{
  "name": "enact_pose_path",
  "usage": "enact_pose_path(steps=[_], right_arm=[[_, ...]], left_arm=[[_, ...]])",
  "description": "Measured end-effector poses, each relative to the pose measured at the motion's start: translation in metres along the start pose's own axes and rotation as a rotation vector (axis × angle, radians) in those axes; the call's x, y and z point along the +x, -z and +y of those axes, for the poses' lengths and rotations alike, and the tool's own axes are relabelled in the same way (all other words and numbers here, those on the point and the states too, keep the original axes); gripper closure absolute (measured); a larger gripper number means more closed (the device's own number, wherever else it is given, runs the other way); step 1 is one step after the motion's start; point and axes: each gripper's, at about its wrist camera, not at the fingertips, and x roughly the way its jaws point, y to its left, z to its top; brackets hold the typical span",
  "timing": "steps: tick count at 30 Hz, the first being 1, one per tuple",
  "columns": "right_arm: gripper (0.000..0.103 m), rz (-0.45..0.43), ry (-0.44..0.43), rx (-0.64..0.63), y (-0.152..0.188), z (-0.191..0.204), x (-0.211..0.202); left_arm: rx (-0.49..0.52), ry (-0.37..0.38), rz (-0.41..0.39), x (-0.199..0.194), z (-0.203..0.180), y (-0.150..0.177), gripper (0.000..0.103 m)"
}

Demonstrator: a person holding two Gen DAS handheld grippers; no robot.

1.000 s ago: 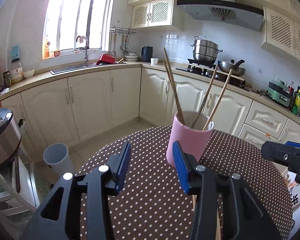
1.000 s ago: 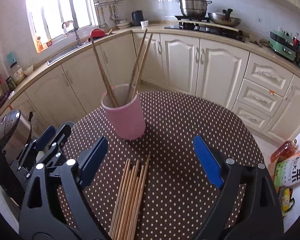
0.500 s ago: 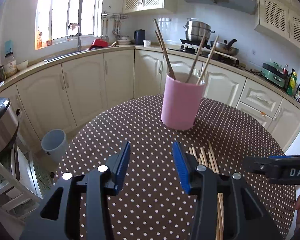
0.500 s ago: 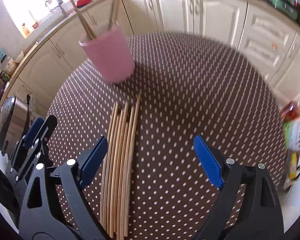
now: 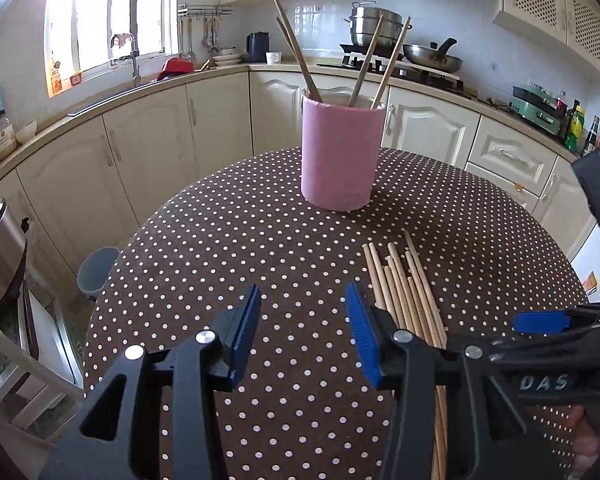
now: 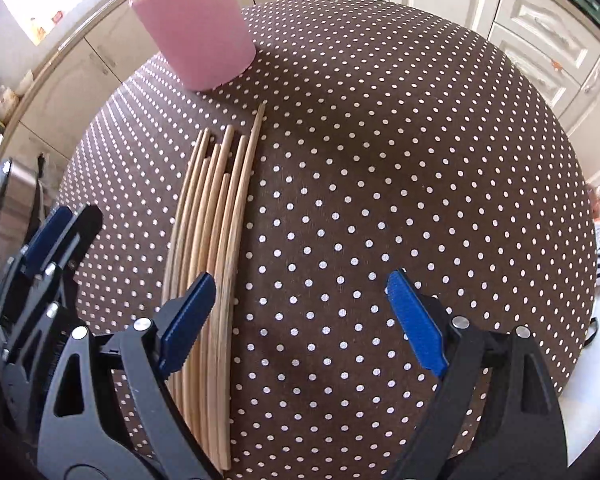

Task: Organize utensils
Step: 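Move both open grippers away from the cup back over the chopstick pile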

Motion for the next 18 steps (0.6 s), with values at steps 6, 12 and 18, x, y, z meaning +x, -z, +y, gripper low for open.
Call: enact_pose_path(steps=[6,12,18], right_arm=[[0.017,-0.023,0.059,-0.053,0.004,0.015,0.006],[0.017,-0.039,0.064,-0.068,0.004,0.018,0.006],[0.032,-0.062,0.028,-0.106,0.005,0.026,0.003]], left_arm=[[-0.011,-0.003,0.016,0.003,0.004,0.003,0.059],[-0.006,-0.022,-0.003,0.002,0.007,0.006,0.059],[-0.02,0.0,0.01,0.004,0.004,0.005,0.057]])
